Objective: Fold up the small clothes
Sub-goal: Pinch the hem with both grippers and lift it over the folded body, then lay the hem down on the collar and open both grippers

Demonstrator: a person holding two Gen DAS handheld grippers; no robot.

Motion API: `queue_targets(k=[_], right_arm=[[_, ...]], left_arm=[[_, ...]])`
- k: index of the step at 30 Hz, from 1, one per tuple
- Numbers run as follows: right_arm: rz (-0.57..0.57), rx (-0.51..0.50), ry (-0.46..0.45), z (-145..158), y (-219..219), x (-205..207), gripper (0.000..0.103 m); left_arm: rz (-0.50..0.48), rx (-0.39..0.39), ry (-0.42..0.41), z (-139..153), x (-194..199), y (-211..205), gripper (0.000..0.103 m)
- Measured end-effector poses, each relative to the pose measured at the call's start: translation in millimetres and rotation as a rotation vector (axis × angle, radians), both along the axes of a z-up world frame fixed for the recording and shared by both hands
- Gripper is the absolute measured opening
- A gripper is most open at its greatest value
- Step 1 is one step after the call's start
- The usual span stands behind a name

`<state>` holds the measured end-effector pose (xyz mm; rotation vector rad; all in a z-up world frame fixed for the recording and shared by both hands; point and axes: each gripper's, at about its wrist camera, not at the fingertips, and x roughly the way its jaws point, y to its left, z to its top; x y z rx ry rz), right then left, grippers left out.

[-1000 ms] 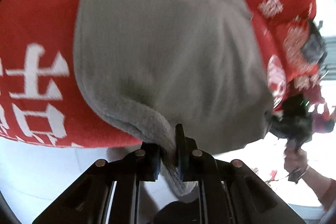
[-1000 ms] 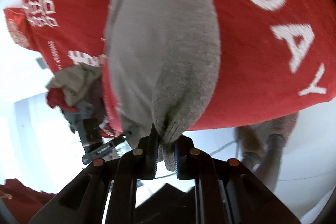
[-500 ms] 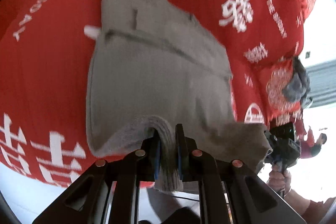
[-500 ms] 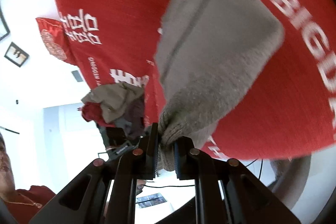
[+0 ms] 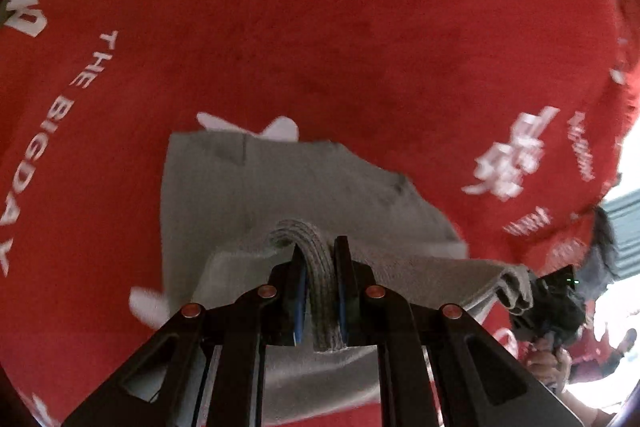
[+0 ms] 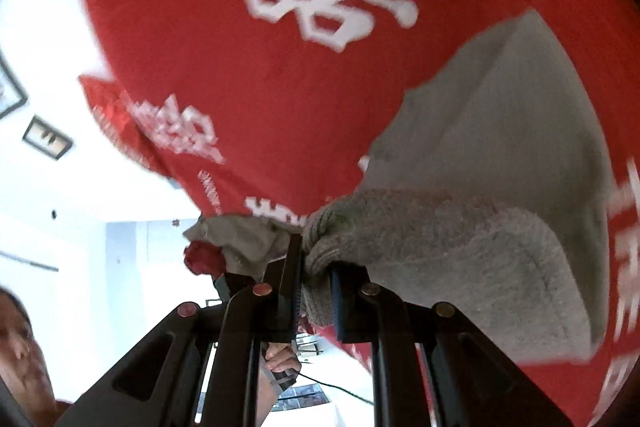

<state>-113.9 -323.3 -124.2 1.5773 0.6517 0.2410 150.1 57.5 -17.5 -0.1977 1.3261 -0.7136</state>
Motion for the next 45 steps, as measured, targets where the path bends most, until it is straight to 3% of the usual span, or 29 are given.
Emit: queue_targets(k=[5, 10, 12, 13, 14, 18, 23, 24, 27, 28, 29, 30, 33, 36, 37, 39, 40, 41, 45], right_arm=[[0.039, -0.022, 0.122, -50, -26, 48, 0.013], [0.071, -0.032, 0.228, -80, -34, 71, 0.020], [0.092, -0.065, 0.235, -74, -34, 75, 0.032], [0.101, -0.093, 0.227, -66, -34, 77, 0.051], [0.106, -0.127, 0.218, -56, -34, 77, 0.064], [0.102, -0.267, 0.244, -22, -39, 71, 0.064], [0.241, -0.644, 0.376, -2, -33, 86, 0.064], [0.259, -0.666, 0.386, -4, -31, 90, 0.064], [0.309, -0.685, 0.444, -26, -31, 110, 0.061], [0.326, -0.658, 0.473, -36, -31, 115, 0.049], [0.338, -0.635, 0.489, -47, -36, 114, 0.016], [0.338, -0.622, 0.495, -51, -37, 117, 0.006], [0.304, -0.672, 0.425, -34, -36, 122, 0.007], [0.339, -0.681, 0.436, -39, -36, 125, 0.007], [0.353, -0.677, 0.444, -44, -36, 126, 0.007], [0.358, -0.678, 0.442, -46, -34, 125, 0.007], [0.356, -0.676, 0.440, -45, -31, 126, 0.007], [0.353, -0.669, 0.438, -44, -30, 125, 0.007], [0.332, -0.673, 0.408, -32, -36, 122, 0.007]], left_arm=[[0.033, 0.110, 0.005, -46, 31, -32, 0.013], [0.045, 0.227, -0.022, -55, 41, -43, 0.014], [0.022, 0.253, -0.058, -46, 38, -46, 0.039], [0.012, 0.269, -0.088, -40, 34, -46, 0.067], [0.006, 0.277, -0.132, -30, 29, -45, 0.078], [-0.047, 0.310, -0.174, -13, 18, -42, 0.078], [-0.114, 0.400, -0.165, -31, 12, -47, 0.078], [-0.126, 0.415, -0.163, -37, 11, -50, 0.078], [-0.122, 0.445, -0.143, -57, 18, -59, 0.078], [-0.113, 0.445, -0.123, -64, 22, -61, 0.078], [-0.095, 0.453, -0.104, -71, 28, -62, 0.078], [-0.087, 0.452, -0.097, -74, 32, -63, 0.078], [-0.078, 0.421, -0.099, -74, 42, -64, 0.078], [-0.105, 0.388, -0.083, -75, 52, -71, 0.078], [-0.116, 0.384, -0.080, -75, 53, -74, 0.076], [-0.152, 0.371, -0.075, -76, 55, -82, 0.046], [-0.172, 0.376, -0.061, -79, 55, -86, 0.024], [-0.190, 0.375, -0.045, -81, 55, -90, 0.008], [-0.159, 0.415, -0.129, -74, 58, -92, 0.008]])
